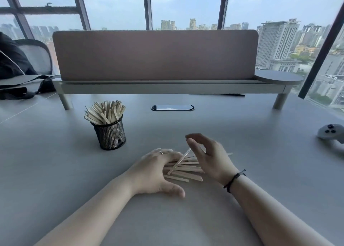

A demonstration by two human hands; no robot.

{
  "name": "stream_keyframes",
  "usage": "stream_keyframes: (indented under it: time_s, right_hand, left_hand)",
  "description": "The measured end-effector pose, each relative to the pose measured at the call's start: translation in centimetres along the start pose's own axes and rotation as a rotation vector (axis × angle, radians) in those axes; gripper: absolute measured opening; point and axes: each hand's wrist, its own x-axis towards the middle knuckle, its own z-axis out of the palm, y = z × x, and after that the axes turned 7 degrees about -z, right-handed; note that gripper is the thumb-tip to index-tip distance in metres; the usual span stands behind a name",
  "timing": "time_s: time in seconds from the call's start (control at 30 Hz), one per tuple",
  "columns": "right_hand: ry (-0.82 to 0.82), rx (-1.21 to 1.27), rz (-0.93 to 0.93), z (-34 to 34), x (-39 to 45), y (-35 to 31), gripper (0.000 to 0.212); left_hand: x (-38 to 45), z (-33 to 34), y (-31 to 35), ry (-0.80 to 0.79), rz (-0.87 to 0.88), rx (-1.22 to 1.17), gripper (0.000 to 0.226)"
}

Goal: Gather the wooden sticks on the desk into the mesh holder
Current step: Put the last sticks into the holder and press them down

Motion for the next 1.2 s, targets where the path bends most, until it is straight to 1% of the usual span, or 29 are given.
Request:
stream_keyframes:
  time_s: [0.03,0.1,0.17,0.2,0.27,0.37,0.43,0.5,0.53,0.6,0.67,0.77,0.87,0.97,1.1,1.13,1.2]
  right_hand:
    - [-0.063,-0.094,0.012,-0.8,0.0,0.8,0.038]
    - [-0.223,-0.283,0.038,-1.8,0.0,2.5,0.056]
    - [-0.305,-0.323,0.115,-1.8,-0.1,3.3,0.066]
    - [-0.311,-0.307,0.148,-1.7,-0.1,3.4,0.065]
    - [-0.312,-0.293,0.138,-1.1,0.1,3.2,0.061]
    - [-0.312,-0.316,0.103,-0.1,0.2,2.5,0.062]
    - [-0.329,-0.319,0.091,0.5,0.0,2.2,0.074]
    - [-0.390,-0.370,0.038,0.8,-0.3,1.9,0.089]
    - [-0.415,-0.391,0.013,0.8,-0.4,1.8,0.093]
    - [-0.403,-0.389,-0.010,0.9,-0.4,1.6,0.089]
    - [-0.339,-0.358,-0.022,1.2,-0.2,1.3,0.074]
    - [-0.286,-0.312,-0.036,1.7,0.1,1.0,0.052]
    - [-0.269,-0.316,-0.045,2.1,0.3,1.1,0.048]
    - [-0.275,-0.323,-0.034,2.2,0.4,1.1,0.046]
    - [-0.291,-0.320,-0.024,2.2,0.4,1.1,0.046]
    - [-0.292,-0.320,-0.022,2.2,0.4,1.1,0.046]
    - [-0.295,-0.319,-0.020,2.1,0.4,1.0,0.046]
  left_hand:
    - [-0.4,-0.2,-0.4,-0.002,-0.012,-0.010,0.110]
    - [-0.7,-0.6,-1.0,0.039,-0.028,-0.075,0.097]
    - [-0.6,-0.7,-1.5,0.100,-0.060,-0.175,0.079]
    - [-0.5,-0.7,-1.6,0.119,-0.076,-0.221,0.070]
    - [-0.3,-0.5,-1.7,0.145,-0.092,-0.259,0.058]
    - [-0.1,-0.3,-1.6,0.179,-0.072,-0.229,0.048]
    - [0.0,-0.3,-1.5,0.193,-0.029,-0.177,0.044]
    - [0.2,-0.2,-1.5,0.188,-0.009,-0.113,0.040]
    - [0.2,-0.1,-1.4,0.176,-0.011,-0.083,0.039]
    - [0.3,0.1,-1.3,0.166,-0.007,0.003,0.036]
    - [0.4,0.4,-1.2,0.192,0.037,0.122,0.037]
    - [0.6,0.3,-0.7,0.188,0.066,0.260,0.030]
    - [0.7,0.5,-0.5,0.189,0.099,0.328,0.029]
    - [0.6,0.5,-0.6,0.203,0.108,0.325,0.031]
    - [0.2,0.0,-0.4,0.199,0.102,0.198,0.046]
    - [0.1,0.0,-0.4,0.197,0.096,0.162,0.046]
    - [0.0,0.0,-0.4,0.202,0.089,0.132,0.040]
